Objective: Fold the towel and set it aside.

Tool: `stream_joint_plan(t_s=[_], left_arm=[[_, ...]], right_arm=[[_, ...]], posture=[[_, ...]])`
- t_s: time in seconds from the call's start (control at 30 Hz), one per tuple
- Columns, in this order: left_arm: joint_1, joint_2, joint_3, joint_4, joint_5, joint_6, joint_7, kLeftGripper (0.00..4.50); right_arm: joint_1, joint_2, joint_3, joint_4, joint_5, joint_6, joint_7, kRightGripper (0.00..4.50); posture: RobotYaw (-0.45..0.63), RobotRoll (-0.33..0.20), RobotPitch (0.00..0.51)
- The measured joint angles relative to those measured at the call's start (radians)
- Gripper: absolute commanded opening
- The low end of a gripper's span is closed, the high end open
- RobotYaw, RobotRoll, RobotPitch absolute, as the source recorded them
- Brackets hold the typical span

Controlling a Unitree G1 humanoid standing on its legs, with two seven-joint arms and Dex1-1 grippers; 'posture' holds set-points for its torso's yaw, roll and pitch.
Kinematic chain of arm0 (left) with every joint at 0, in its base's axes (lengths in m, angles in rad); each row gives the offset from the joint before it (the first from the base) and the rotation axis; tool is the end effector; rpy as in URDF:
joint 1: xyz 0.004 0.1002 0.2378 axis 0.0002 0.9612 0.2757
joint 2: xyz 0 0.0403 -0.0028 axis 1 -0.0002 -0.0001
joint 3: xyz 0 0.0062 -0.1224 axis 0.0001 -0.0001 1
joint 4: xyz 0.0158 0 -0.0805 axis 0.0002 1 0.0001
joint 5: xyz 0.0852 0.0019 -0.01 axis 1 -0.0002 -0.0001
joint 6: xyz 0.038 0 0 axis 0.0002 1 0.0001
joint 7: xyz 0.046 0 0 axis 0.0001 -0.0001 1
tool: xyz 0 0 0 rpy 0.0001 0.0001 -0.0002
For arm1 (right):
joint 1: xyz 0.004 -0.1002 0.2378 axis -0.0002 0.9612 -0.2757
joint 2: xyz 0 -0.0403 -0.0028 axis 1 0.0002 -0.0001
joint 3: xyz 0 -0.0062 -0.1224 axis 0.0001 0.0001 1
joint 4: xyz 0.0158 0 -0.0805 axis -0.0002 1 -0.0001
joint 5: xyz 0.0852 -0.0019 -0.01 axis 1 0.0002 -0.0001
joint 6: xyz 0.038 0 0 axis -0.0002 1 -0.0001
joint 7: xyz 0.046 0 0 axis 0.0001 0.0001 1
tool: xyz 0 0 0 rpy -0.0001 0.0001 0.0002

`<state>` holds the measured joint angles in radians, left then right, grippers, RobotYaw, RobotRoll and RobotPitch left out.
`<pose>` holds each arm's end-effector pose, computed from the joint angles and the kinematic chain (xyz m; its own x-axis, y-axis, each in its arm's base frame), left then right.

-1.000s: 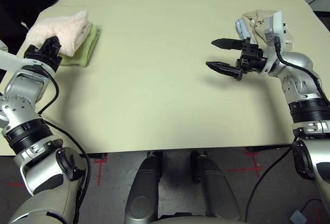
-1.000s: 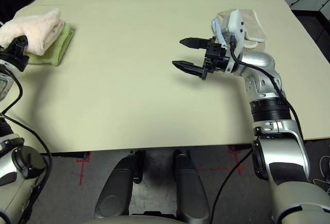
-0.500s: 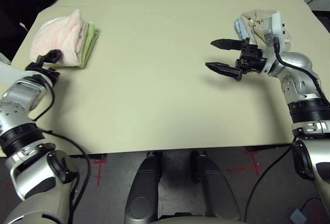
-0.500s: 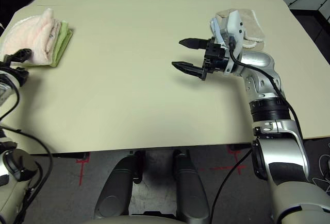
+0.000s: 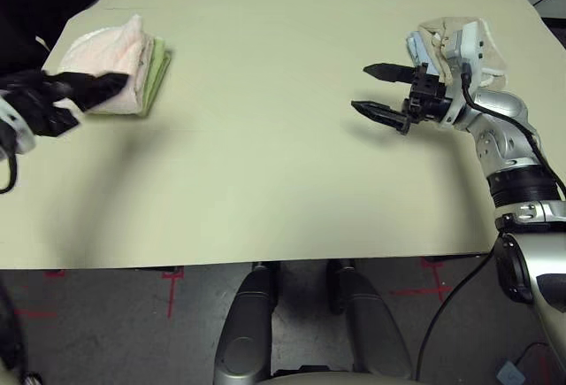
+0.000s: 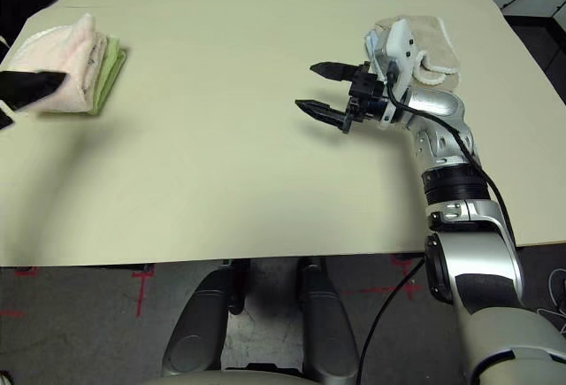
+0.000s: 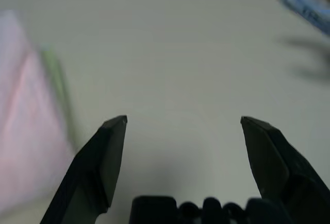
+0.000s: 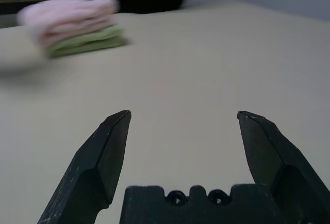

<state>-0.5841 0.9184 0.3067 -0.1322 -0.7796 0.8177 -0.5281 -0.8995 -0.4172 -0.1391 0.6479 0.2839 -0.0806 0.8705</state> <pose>0.2383 0.3015 0.2514 0.8760 -0.4821 0.0148 0.4774 0.8709 0.1164 0.3422 -0.2287 0.1877 0.6797 0.6869 0.2572 -0.6306 0.7264 -0.2734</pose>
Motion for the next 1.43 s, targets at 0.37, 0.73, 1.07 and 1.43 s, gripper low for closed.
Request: stream_joint_plan(t_s=[0.37,0.73,1.07,1.43], left_arm=[[-0.256,-0.364,-0.102,0.687,0.519,-0.766,0.337,4.48],[-0.280,-0.433,-0.112,0.966,0.687,-1.191,0.450,4.48],[-0.285,-0.462,-0.106,0.968,0.660,-1.155,0.339,4.48],[-0.241,-0.441,-0.080,0.900,0.662,-1.079,0.363,4.48]], right_arm=[[-0.026,0.082,-0.072,0.222,-0.136,-0.154,-0.631,4.50],[-0.054,0.046,-0.085,0.345,-0.128,-0.267,-0.560,4.50],[-0.047,0.005,-0.100,0.355,-0.121,-0.273,-0.532,4.50],[-0.034,0.015,-0.099,0.355,-0.121,-0.272,-0.508,4.50]], posture=[[0.12,0.000,0.273],[0.08,0.000,0.249],[0.05,0.000,0.252],[0.06,0.000,0.245]])
